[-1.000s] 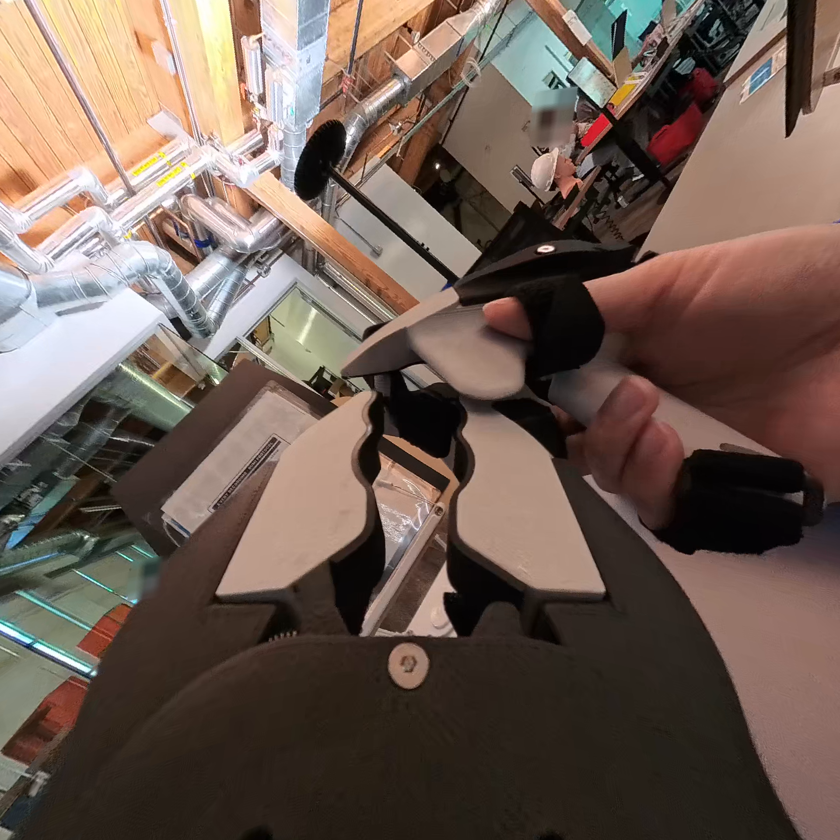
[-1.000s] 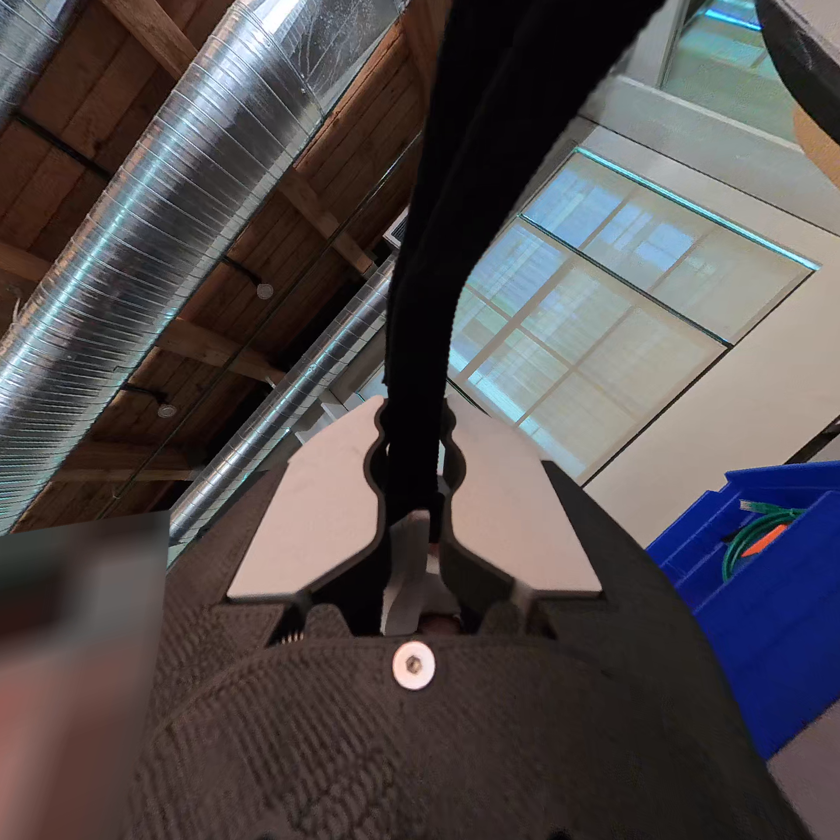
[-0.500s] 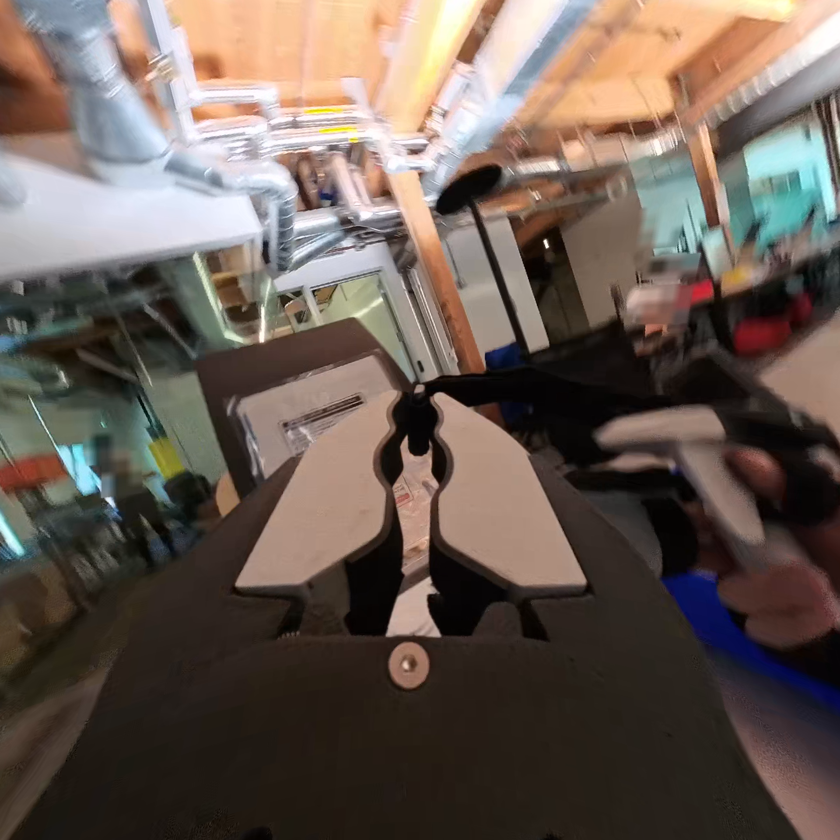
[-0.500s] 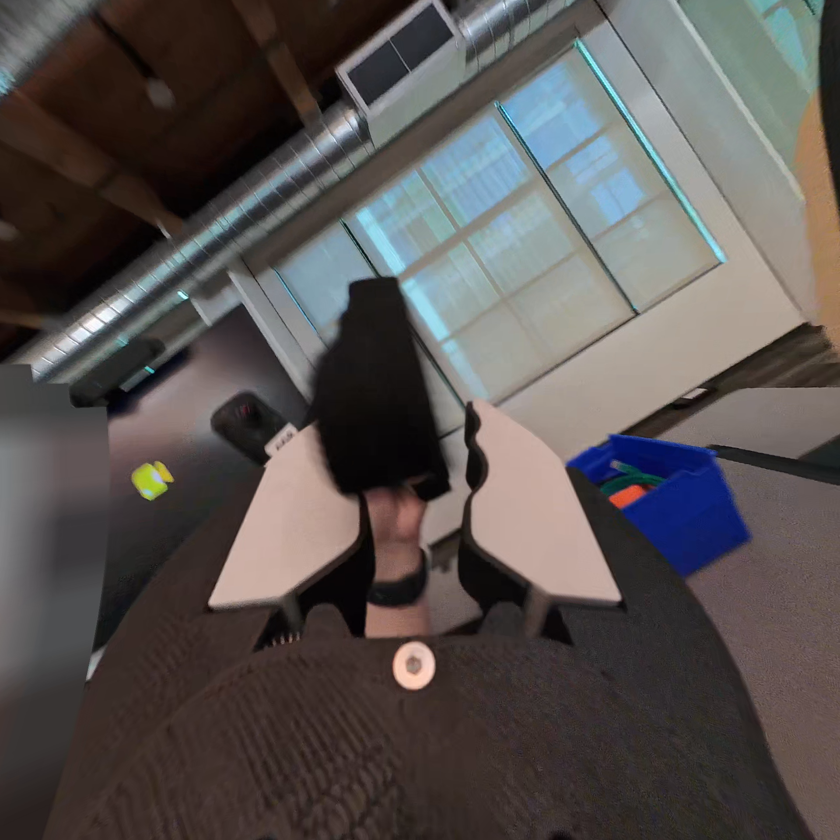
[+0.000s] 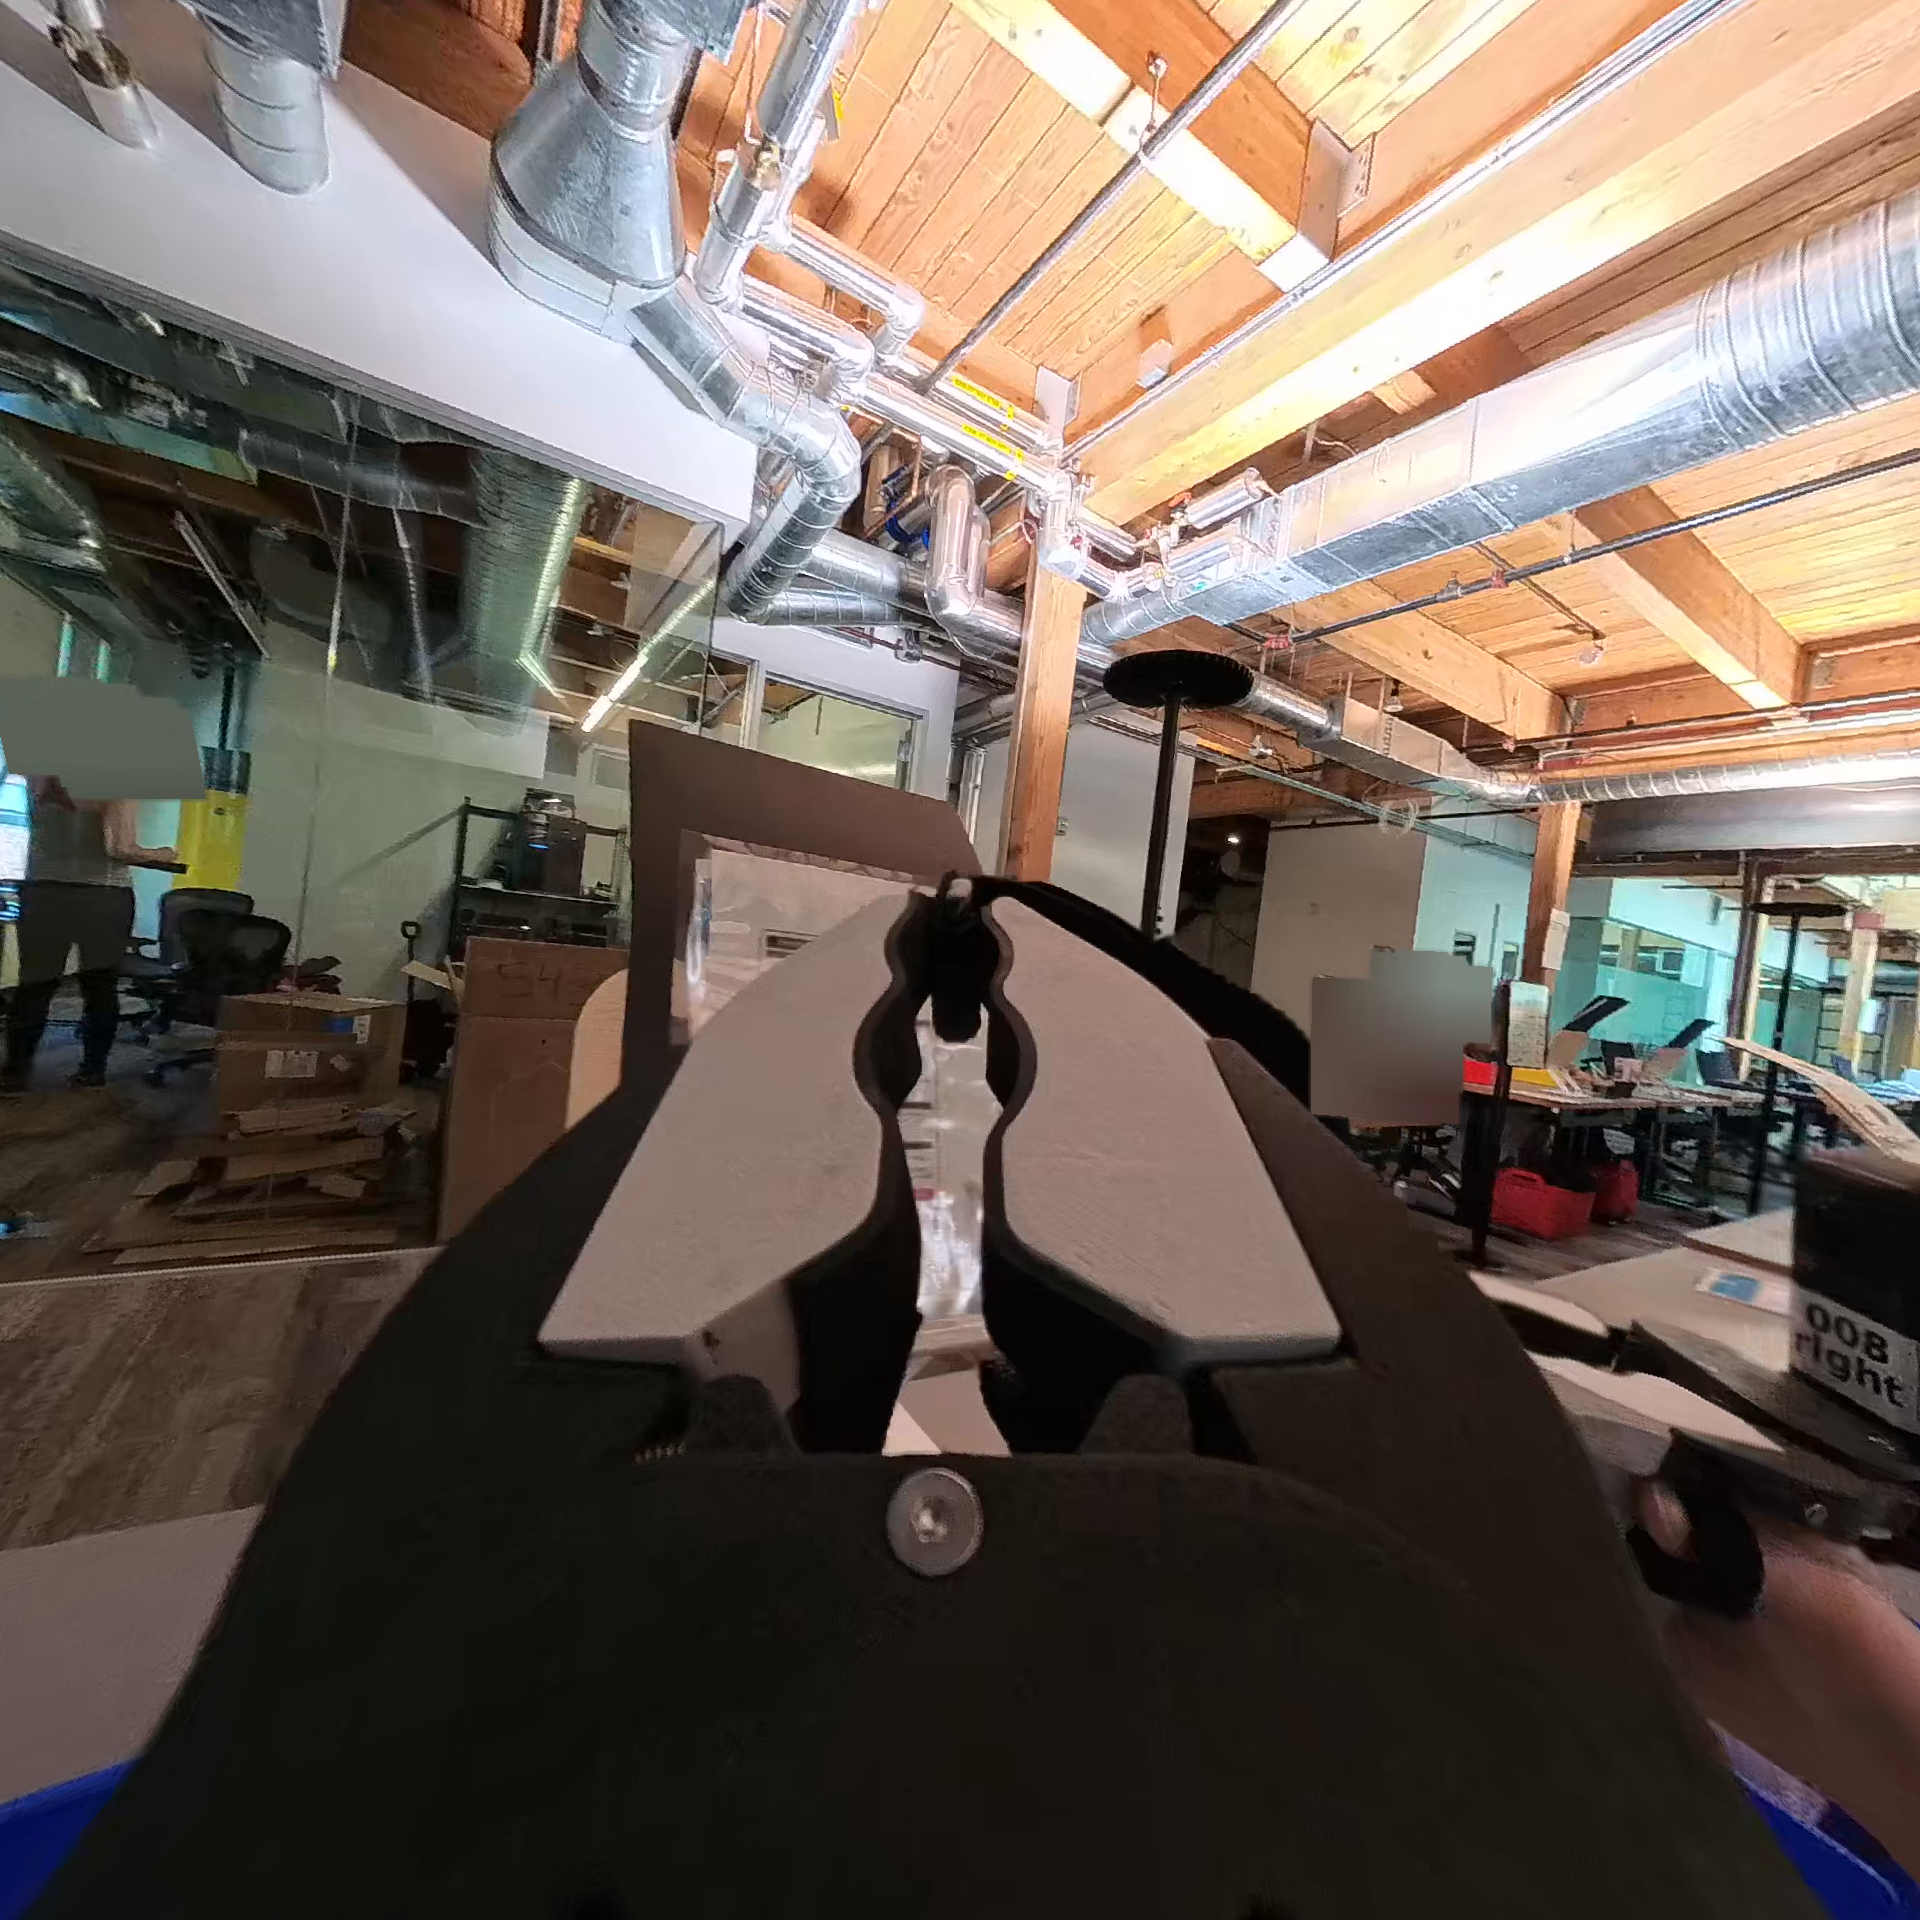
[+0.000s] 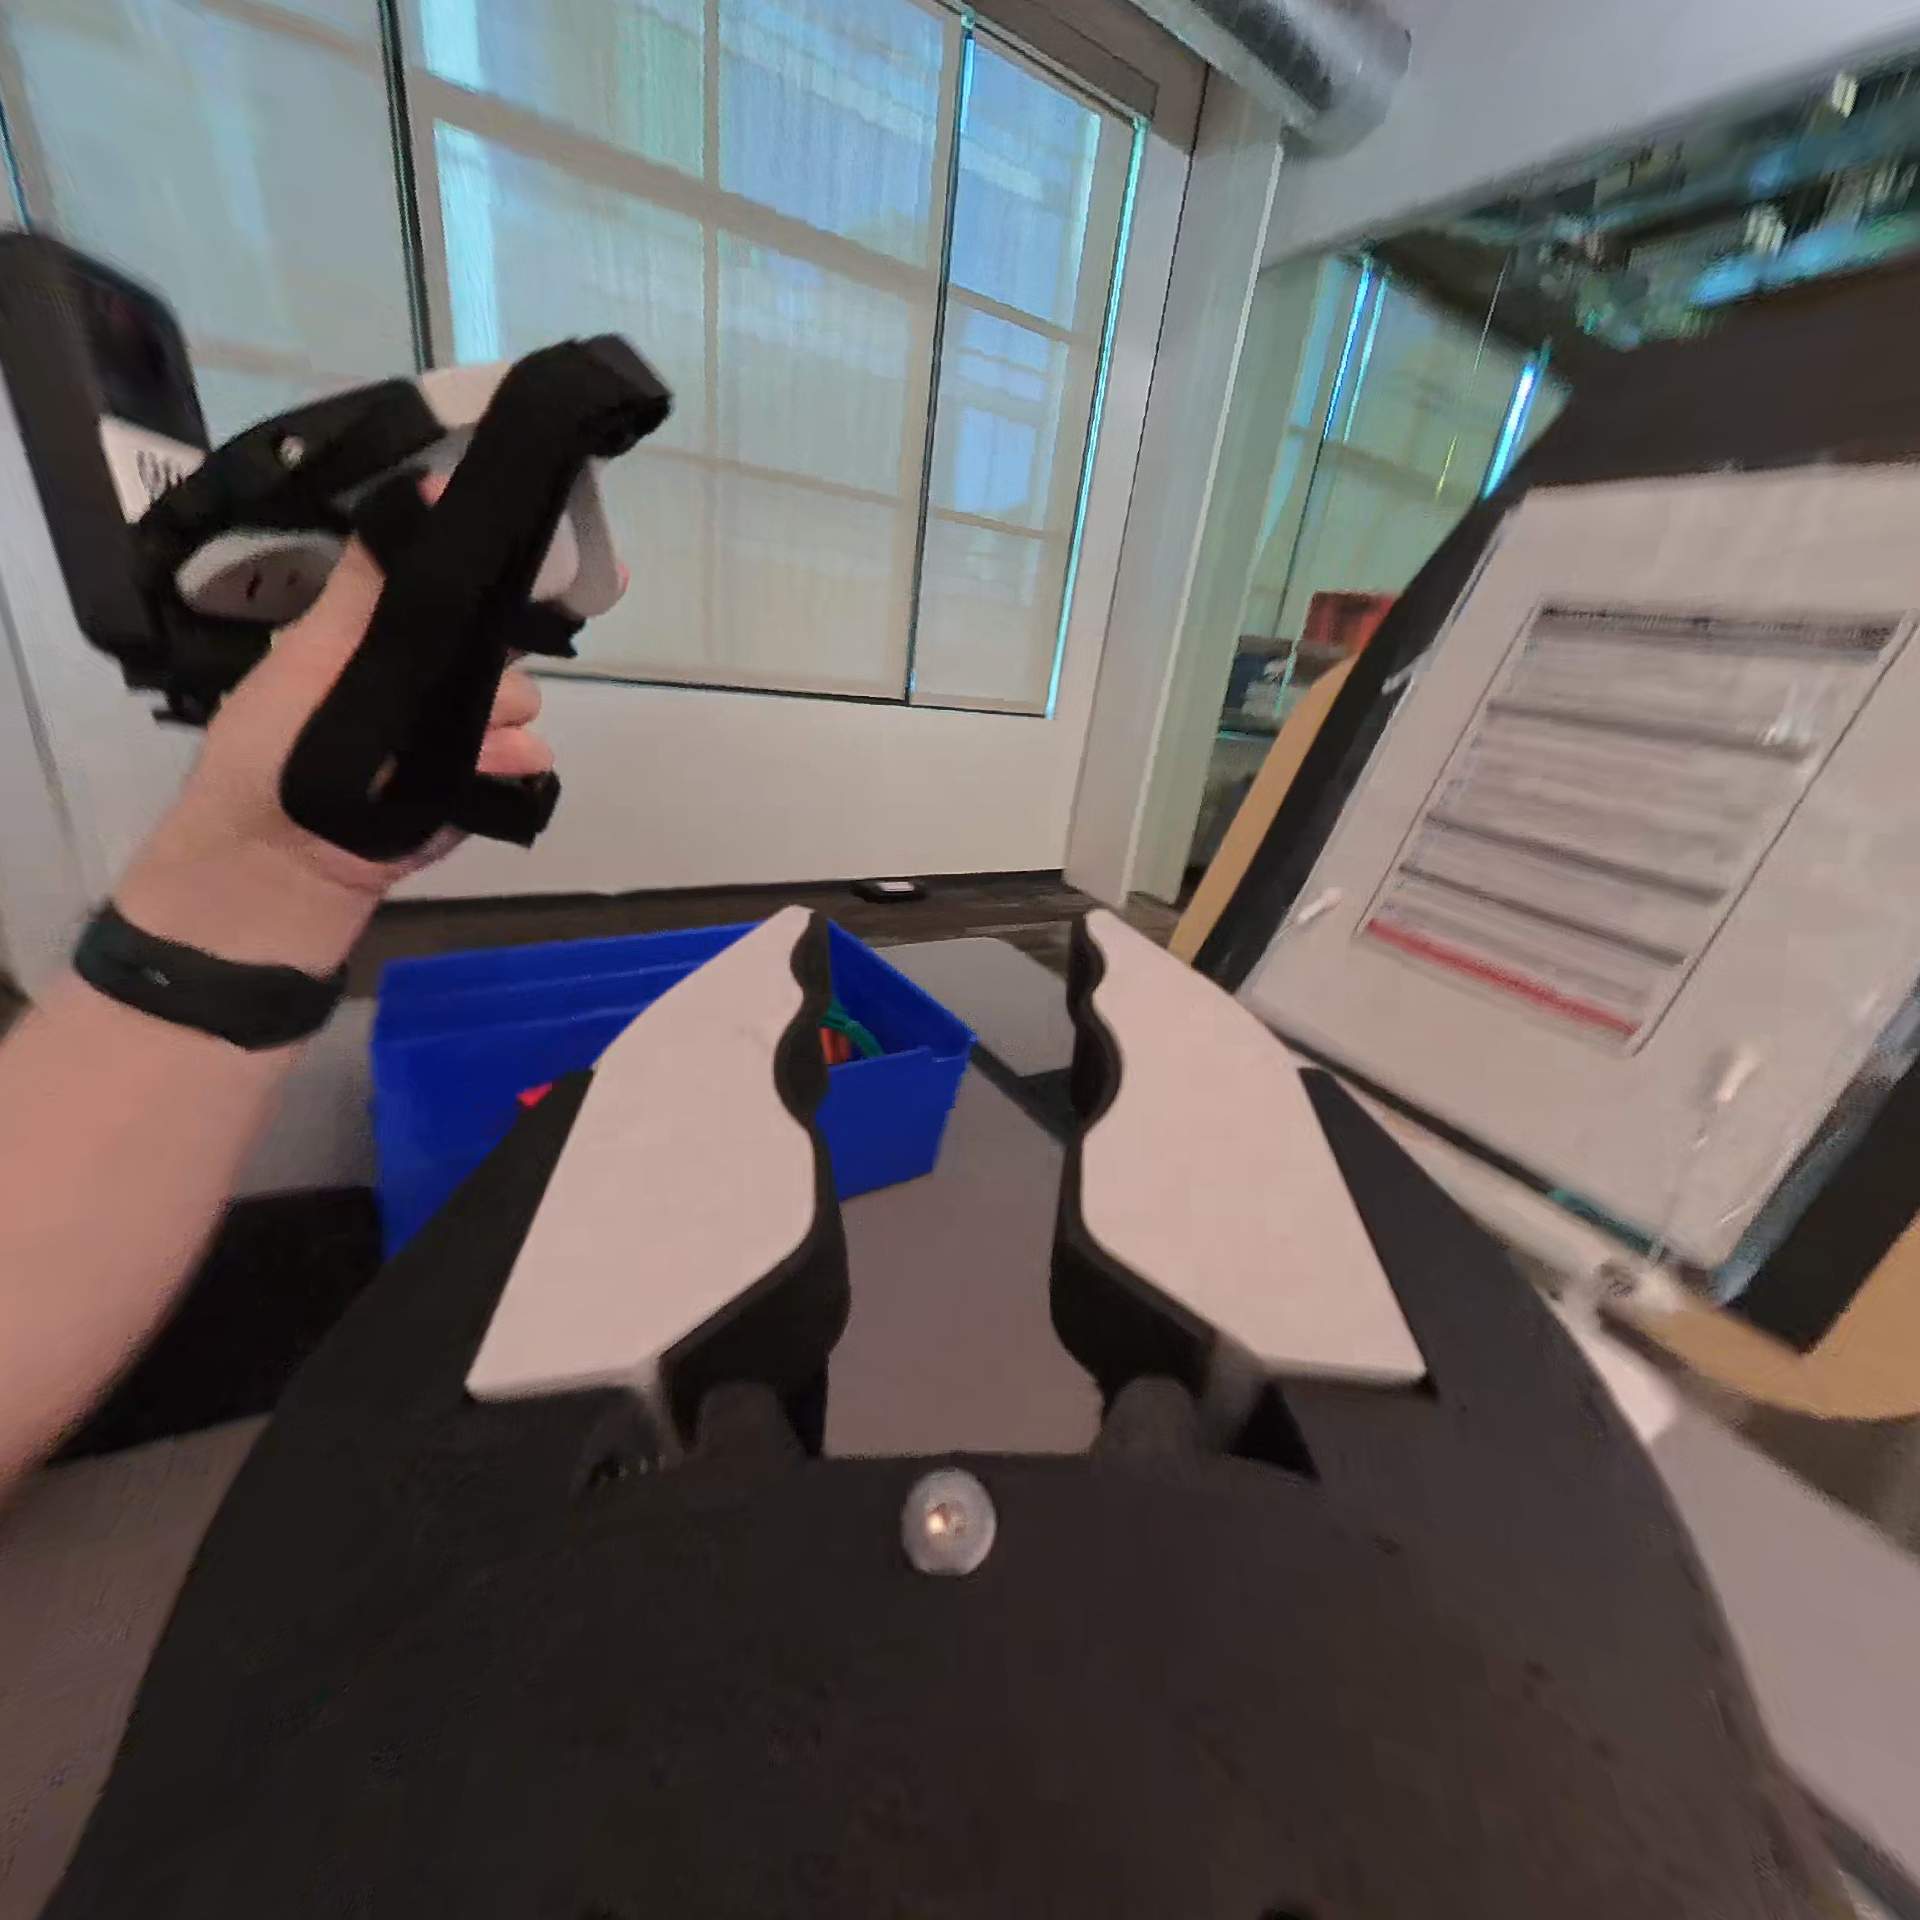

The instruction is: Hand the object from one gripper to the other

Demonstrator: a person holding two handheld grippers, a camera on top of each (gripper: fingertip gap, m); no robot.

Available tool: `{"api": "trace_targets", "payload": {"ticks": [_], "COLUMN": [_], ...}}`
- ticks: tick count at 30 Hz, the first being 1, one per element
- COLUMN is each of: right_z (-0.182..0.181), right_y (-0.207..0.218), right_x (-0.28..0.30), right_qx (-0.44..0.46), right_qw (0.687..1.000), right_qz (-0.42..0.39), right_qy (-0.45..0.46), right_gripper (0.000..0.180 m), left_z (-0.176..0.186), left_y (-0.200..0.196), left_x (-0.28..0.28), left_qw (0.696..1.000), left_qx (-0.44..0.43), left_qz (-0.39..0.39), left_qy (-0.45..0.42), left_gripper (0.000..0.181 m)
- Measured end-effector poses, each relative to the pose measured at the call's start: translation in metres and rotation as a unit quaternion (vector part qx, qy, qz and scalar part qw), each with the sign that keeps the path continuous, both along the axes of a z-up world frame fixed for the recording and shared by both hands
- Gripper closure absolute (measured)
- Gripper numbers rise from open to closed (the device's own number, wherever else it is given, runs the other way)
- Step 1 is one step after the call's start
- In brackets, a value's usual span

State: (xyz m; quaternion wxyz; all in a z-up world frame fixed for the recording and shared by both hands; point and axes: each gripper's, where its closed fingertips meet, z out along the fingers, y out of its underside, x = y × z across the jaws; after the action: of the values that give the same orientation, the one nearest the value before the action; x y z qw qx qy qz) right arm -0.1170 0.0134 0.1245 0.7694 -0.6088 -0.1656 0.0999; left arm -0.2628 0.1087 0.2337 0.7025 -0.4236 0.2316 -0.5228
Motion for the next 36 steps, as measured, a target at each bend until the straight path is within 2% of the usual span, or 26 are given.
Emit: {"api": "trace_targets", "payload": {"ticks": [2, 4, 6, 11, 15, 18, 19, 20, 22, 23, 28, 32, 36], "right_z": [0.004, 0.006, 0.008, 0.02, 0.021, 0.001, -0.01, -0.019, -0.024, -0.021, 0.013, 0.024, 0.017], "right_y": [-0.006, -0.012, -0.017, -0.023, -0.028, -0.029, -0.03, -0.029, -0.028, -0.028, -0.036, -0.044, -0.04], "right_x": [-0.01, -0.026, -0.04, -0.038, -0.035, -0.036, -0.032, -0.021, 0.002, 0.006, -0.016, -0.023, -0.027], "right_qx": [0.022, 0.022, 0.004, -0.01, -0.02, -0.09, -0.126, -0.158, -0.186, -0.183, -0.103, -0.076, -0.086], "right_qw": [0.997, 0.995, 0.995, 0.997, 0.989, 0.973, 0.962, 0.948, 0.924, 0.922, 0.966, 0.966, 0.966], "right_qz": [-0.018, -0.002, 0.018, -0.026, -0.061, -0.062, -0.071, -0.103, -0.18, -0.194, -0.155, -0.161, -0.152], "right_qy": [-0.068, -0.102, -0.098, -0.076, -0.13, -0.204, -0.233, -0.255, -0.281, -0.279, -0.177, -0.185, -0.188], "right_gripper": [0.134, 0.134, 0.133, 0.133, 0.132, 0.132, 0.137, 0.147, 0.146, 0.145, 0.138, 0.137, 0.138], "left_z": [-0.002, -0.004, -0.006, -0.012, -0.013, -0.013, -0.013, -0.012, -0.012, -0.012, -0.014, -0.015, -0.019], "left_y": [-0.002, -0.004, -0.006, -0.011, -0.013, -0.014, -0.014, -0.014, -0.014, -0.014, -0.017, -0.022, -0.03], "left_x": [0.008, 0.015, 0.023, 0.037, 0.042, 0.042, 0.042, 0.041, 0.041, 0.041, 0.046, 0.053, 0.062], "left_qw": [1.0, 1.0, 0.998, 0.991, 0.984, 0.983, 0.983, 0.983, 0.982, 0.981, 0.98, 0.978, 0.973], "left_qx": [0.0, 0.01, 0.022, 0.057, 0.074, 0.076, 0.076, 0.076, 0.079, 0.08, 0.086, 0.093, 0.108], "left_qz": [-0.001, 0.011, 0.029, 0.085, 0.119, 0.124, 0.123, 0.124, 0.128, 0.131, 0.131, 0.129, 0.131], "left_qy": [0.011, 0.026, 0.041, 0.088, 0.11, 0.112, 0.113, 0.114, 0.114, 0.116, 0.126, 0.137, 0.156], "left_gripper": [0.173, 0.174, 0.174, 0.174, 0.174, 0.174, 0.174, 0.174, 0.174, 0.174, 0.174, 0.173, 0.173]}}
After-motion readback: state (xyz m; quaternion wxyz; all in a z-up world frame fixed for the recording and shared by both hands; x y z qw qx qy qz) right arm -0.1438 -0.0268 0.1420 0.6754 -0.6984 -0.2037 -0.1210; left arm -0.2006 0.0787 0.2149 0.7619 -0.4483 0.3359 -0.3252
